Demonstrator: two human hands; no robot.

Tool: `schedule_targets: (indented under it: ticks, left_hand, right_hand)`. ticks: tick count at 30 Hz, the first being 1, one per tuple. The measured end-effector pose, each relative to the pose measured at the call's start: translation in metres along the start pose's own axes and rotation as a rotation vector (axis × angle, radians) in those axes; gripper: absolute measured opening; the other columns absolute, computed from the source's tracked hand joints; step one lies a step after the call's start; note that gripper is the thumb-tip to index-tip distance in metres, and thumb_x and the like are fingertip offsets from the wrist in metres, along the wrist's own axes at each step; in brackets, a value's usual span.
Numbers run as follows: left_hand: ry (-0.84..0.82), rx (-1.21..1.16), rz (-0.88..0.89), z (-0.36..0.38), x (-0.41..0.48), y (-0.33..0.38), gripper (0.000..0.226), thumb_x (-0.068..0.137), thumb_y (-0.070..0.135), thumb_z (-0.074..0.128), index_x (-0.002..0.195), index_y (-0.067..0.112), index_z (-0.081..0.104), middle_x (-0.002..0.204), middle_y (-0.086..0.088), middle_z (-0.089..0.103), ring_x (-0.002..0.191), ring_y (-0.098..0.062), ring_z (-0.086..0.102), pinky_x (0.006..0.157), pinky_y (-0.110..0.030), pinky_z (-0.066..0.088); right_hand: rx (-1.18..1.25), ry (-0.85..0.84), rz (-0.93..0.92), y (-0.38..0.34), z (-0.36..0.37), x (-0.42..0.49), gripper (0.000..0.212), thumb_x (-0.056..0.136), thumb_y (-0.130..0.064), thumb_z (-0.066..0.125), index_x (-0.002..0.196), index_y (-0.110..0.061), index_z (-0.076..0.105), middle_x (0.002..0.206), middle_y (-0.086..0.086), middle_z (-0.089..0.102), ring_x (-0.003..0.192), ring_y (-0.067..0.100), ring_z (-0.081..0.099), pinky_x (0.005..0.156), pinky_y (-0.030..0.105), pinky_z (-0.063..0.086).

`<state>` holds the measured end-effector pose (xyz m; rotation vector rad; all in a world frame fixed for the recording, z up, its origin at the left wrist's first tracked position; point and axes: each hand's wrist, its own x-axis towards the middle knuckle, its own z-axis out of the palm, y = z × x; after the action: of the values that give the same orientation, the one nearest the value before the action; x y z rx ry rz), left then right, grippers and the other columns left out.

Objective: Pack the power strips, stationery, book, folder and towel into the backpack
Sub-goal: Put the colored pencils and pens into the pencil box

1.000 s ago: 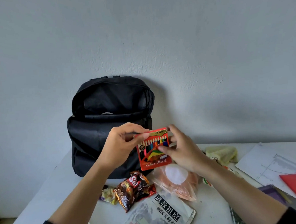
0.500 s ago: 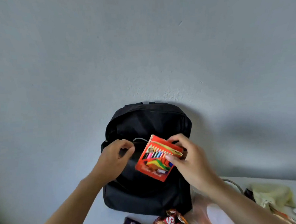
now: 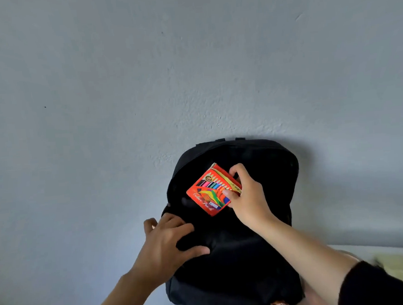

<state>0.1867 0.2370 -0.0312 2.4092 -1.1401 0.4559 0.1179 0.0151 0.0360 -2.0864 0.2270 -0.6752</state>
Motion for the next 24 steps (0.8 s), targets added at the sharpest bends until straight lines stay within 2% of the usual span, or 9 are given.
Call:
schedule_targets:
  ticks: [3, 5, 8, 12, 14, 16, 18, 21, 24]
  left_hand:
    - [0.069, -0.095, 0.084, 0.006, -0.006, -0.009, 0.061, 0.079, 0.089, 0.048, 0.096, 0.036, 0.073, 0.100, 0.027, 0.057, 0.110, 0.000, 0.047, 0.092, -0.035, 0.025]
    - [0.108, -0.091, 0.121, 0.009, -0.008, -0.015, 0.059, 0.081, 0.085, 0.051, 0.102, 0.035, 0.076, 0.106, 0.023, 0.063, 0.111, -0.002, 0.049, 0.092, -0.036, 0.031]
    - [0.136, -0.095, 0.104, 0.008, -0.007, -0.014, 0.055, 0.083, 0.080, 0.055, 0.106, 0.035, 0.077, 0.108, 0.018, 0.064, 0.111, -0.007, 0.052, 0.092, -0.039, 0.035]
    - [0.173, -0.073, 0.130, 0.010, -0.005, -0.011, 0.054, 0.081, 0.076, 0.058, 0.104, 0.031, 0.078, 0.109, 0.016, 0.067, 0.108, -0.010, 0.054, 0.090, -0.036, 0.029]
    - [0.183, -0.069, 0.127, 0.008, -0.008, -0.014, 0.056, 0.081, 0.077, 0.058, 0.107, 0.031, 0.077, 0.112, 0.016, 0.066, 0.109, -0.011, 0.055, 0.091, -0.038, 0.030]
    - [0.167, -0.032, 0.110, 0.007, -0.011, -0.012, 0.058, 0.081, 0.078, 0.055, 0.114, 0.034, 0.072, 0.117, 0.018, 0.063, 0.112, -0.010, 0.055, 0.094, -0.040, 0.027]
    - [0.152, 0.032, 0.111, 0.007, -0.011, -0.006, 0.059, 0.084, 0.076, 0.052, 0.120, 0.033, 0.069, 0.121, 0.014, 0.063, 0.114, -0.012, 0.057, 0.094, -0.045, 0.026]
    - [0.150, 0.072, 0.111, 0.007, -0.007, 0.003, 0.058, 0.088, 0.070, 0.050, 0.127, 0.030, 0.067, 0.124, 0.008, 0.062, 0.118, -0.018, 0.058, 0.097, -0.050, 0.027]
    - [0.171, 0.021, 0.119, 0.006, -0.001, 0.013, 0.052, 0.092, 0.061, 0.051, 0.126, 0.027, 0.069, 0.124, 0.005, 0.062, 0.118, -0.019, 0.058, 0.101, -0.044, 0.025]
  right_hand:
    - [-0.077, -0.117, -0.064, 0.001, 0.009, 0.002, 0.029, 0.096, -0.012, 0.070, 0.107, -0.029, 0.049, 0.102, -0.006, 0.065, 0.095, 0.007, 0.069, 0.065, 0.019, 0.059]
    - [-0.247, -0.268, -0.119, 0.000, 0.017, 0.000, 0.029, 0.092, -0.016, 0.075, 0.102, -0.033, 0.053, 0.098, -0.007, 0.069, 0.091, 0.009, 0.069, 0.069, 0.027, 0.060]
    - [-0.565, -0.254, -0.229, 0.000, 0.031, 0.000, 0.028, 0.087, -0.026, 0.078, 0.103, -0.033, 0.056, 0.093, -0.009, 0.071, 0.084, 0.014, 0.067, 0.072, 0.040, 0.058]
    - [-0.652, -0.305, -0.304, -0.004, 0.052, 0.000, 0.031, 0.088, -0.008, 0.068, 0.104, -0.034, 0.070, 0.098, -0.001, 0.065, 0.090, 0.025, 0.063, 0.075, 0.036, 0.053]
    - [-0.605, -0.336, -0.266, -0.001, 0.057, 0.001, 0.029, 0.088, -0.007, 0.069, 0.101, -0.032, 0.075, 0.095, -0.001, 0.064, 0.089, 0.023, 0.060, 0.076, 0.032, 0.050]
    - [-0.466, -0.282, -0.202, 0.008, 0.054, 0.000, 0.020, 0.085, -0.010, 0.076, 0.093, -0.027, 0.077, 0.088, -0.005, 0.064, 0.081, 0.015, 0.062, 0.074, 0.035, 0.055]
    - [-0.324, -0.182, -0.170, 0.017, 0.046, -0.006, 0.015, 0.085, -0.013, 0.079, 0.095, -0.023, 0.074, 0.089, -0.008, 0.067, 0.080, 0.010, 0.065, 0.075, 0.037, 0.058]
    - [-0.147, 0.006, -0.238, 0.015, 0.028, -0.015, 0.019, 0.093, -0.015, 0.071, 0.109, -0.019, 0.063, 0.102, -0.004, 0.067, 0.095, 0.010, 0.066, 0.081, 0.031, 0.057]
    - [0.173, 0.213, -0.162, 0.009, 0.000, -0.017, 0.020, 0.094, -0.005, 0.063, 0.108, -0.020, 0.060, 0.098, -0.003, 0.066, 0.090, 0.006, 0.066, 0.076, 0.026, 0.055]
